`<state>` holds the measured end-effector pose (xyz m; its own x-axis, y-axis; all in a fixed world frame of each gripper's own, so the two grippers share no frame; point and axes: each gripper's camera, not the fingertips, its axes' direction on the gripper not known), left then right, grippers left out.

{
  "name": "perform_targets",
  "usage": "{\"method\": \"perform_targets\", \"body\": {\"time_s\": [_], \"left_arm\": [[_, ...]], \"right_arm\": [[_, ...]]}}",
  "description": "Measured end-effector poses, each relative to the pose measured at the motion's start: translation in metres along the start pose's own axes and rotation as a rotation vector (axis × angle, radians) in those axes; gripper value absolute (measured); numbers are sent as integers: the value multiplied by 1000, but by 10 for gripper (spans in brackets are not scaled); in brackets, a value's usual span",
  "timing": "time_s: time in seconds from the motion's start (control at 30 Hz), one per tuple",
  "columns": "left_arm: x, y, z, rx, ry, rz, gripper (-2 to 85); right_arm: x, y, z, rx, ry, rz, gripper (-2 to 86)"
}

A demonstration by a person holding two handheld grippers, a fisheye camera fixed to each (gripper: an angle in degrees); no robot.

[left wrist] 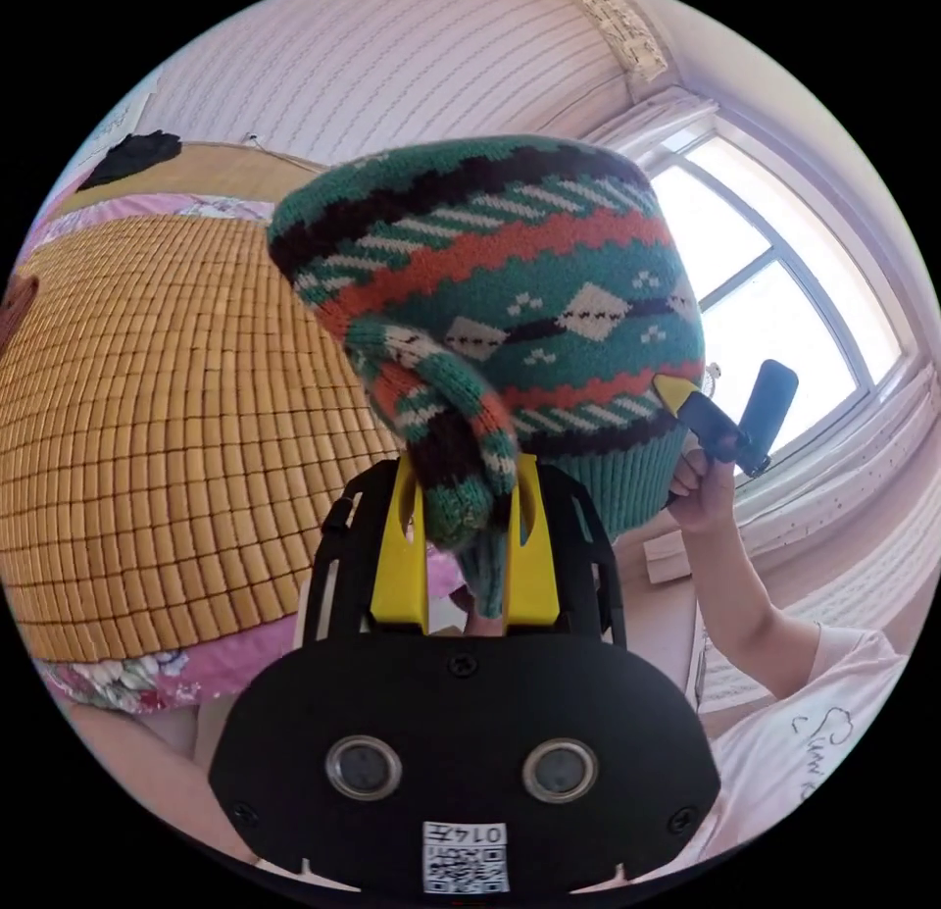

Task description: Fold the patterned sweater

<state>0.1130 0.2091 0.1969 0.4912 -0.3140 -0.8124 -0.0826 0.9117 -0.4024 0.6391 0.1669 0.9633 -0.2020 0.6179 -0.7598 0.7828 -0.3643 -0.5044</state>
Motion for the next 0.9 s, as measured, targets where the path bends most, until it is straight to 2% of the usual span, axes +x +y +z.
{"method": "perform_targets", "body": {"time_s": [0.1,0.2,0.27,0.3,0.4,0.43,0.5,0.53,0.67,0.9], "left_arm": [[72,-53,64,-24,93,118,121],[149,-101,138,-42,205,186,125],[190,-124,192,-94,256,202,130],[211,-135,229,-139,264,207,131],[245,-139,311,-228,158,169,125],[255,-138,335,-264,108,186,129],[264,-136,351,-237,165,247,131],[272,-137,354,-232,169,279,132],[291,-133,348,-254,112,434,133],[277,-108,279,-245,37,498,97]], "right_arm": [[42,2,-80,32,133,10,126],[83,3,-164,28,360,36,130],[130,7,-218,-27,533,189,137],[144,10,-227,-46,565,242,138],[196,51,-244,-71,829,510,124],[206,74,-239,-60,872,567,65],[223,109,-222,-86,839,629,24],[240,131,-203,-192,808,673,14],[236,161,-194,20,771,674,1],[195,148,-164,-3,913,601,2]]}}
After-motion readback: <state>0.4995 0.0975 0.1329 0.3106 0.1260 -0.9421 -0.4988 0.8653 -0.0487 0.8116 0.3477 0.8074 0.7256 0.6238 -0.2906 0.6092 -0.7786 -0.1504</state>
